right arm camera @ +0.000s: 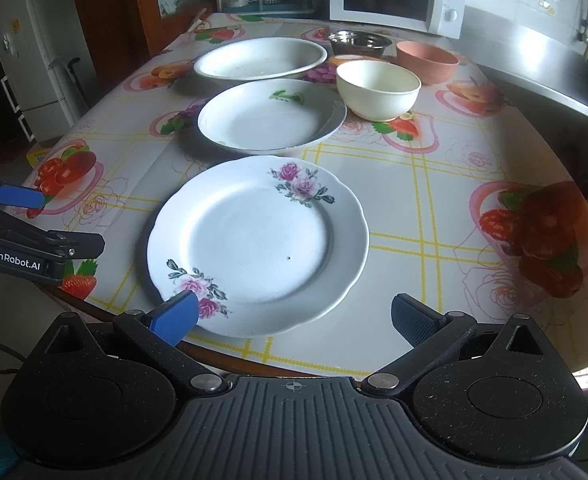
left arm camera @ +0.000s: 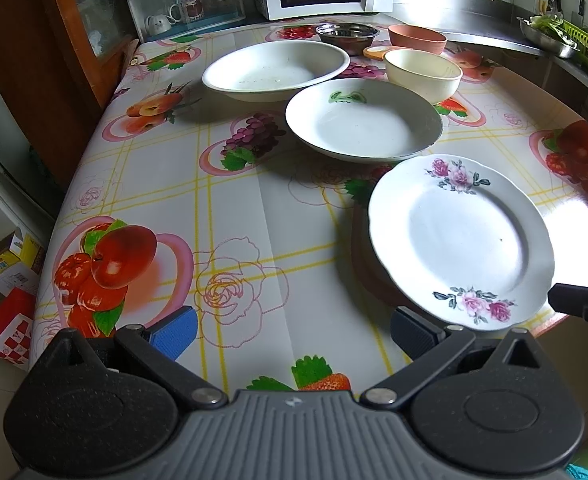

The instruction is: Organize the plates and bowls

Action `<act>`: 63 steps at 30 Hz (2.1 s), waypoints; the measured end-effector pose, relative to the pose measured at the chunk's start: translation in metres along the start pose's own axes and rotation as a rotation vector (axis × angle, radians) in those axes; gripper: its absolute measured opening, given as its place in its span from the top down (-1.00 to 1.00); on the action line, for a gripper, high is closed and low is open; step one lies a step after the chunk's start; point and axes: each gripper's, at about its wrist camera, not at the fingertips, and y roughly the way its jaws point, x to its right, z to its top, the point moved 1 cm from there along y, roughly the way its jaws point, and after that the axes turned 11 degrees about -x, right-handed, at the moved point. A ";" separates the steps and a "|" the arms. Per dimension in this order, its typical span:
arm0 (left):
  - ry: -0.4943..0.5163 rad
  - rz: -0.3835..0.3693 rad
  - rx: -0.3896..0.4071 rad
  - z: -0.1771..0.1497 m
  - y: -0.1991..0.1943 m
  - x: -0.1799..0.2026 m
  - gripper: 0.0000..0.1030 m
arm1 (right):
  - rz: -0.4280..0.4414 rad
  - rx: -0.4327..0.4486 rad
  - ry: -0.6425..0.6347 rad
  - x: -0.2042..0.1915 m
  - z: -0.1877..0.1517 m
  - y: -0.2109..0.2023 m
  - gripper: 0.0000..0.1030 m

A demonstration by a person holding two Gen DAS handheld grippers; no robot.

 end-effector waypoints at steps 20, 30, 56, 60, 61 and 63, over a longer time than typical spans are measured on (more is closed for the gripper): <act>0.029 0.011 -0.015 0.030 0.011 -0.006 -1.00 | 0.023 0.006 -0.029 0.009 0.027 0.011 -0.98; 0.014 0.002 0.001 0.060 0.017 -0.020 -1.00 | 0.058 0.022 -0.053 0.017 0.059 0.019 -0.94; -0.106 0.034 0.074 0.237 0.065 -0.114 -0.81 | 0.096 0.075 -0.069 0.035 0.273 0.085 -0.76; -0.124 0.017 0.051 0.255 0.089 -0.123 -0.76 | 0.081 0.063 -0.058 0.036 0.300 0.106 -0.71; -0.130 0.013 0.043 0.259 0.095 -0.125 -0.73 | 0.080 0.056 -0.055 0.037 0.306 0.112 -0.69; -0.144 0.008 0.030 0.265 0.103 -0.128 -0.65 | 0.077 0.040 -0.048 0.038 0.317 0.123 -0.67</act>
